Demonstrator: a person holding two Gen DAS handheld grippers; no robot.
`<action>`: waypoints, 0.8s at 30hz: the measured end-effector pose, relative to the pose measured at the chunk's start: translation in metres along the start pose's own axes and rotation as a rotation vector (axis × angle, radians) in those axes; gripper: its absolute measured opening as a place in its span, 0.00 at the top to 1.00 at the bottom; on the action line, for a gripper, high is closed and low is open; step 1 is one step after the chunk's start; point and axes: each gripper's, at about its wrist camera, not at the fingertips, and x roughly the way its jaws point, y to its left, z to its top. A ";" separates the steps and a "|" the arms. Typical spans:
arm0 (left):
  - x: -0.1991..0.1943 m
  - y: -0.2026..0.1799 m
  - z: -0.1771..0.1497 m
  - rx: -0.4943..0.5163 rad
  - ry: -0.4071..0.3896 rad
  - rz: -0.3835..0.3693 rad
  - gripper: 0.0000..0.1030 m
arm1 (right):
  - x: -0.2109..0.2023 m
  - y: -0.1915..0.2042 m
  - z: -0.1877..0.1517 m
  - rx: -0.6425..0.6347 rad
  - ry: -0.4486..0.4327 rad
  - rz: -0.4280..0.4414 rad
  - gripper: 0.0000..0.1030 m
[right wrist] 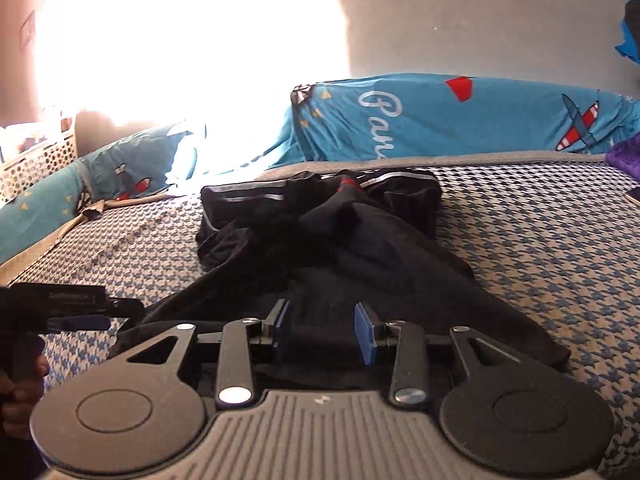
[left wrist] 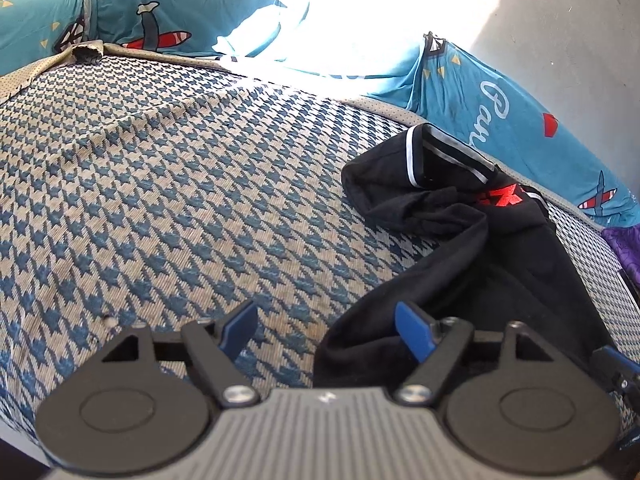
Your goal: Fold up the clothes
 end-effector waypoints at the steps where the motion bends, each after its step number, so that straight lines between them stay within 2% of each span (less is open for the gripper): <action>1: 0.000 0.001 0.000 -0.004 -0.001 0.003 0.22 | 0.002 0.007 -0.002 -0.023 0.008 0.021 0.67; 3: -0.001 0.002 0.001 -0.012 -0.006 0.007 0.18 | 0.005 0.021 -0.006 -0.070 0.023 0.061 0.67; 12: -0.006 0.009 0.005 -0.021 -0.038 0.041 0.16 | 0.020 0.078 -0.019 -0.235 0.061 0.223 0.67; 24: -0.013 0.025 0.012 -0.077 -0.058 0.050 0.16 | 0.049 0.129 -0.030 -0.397 0.077 0.303 0.66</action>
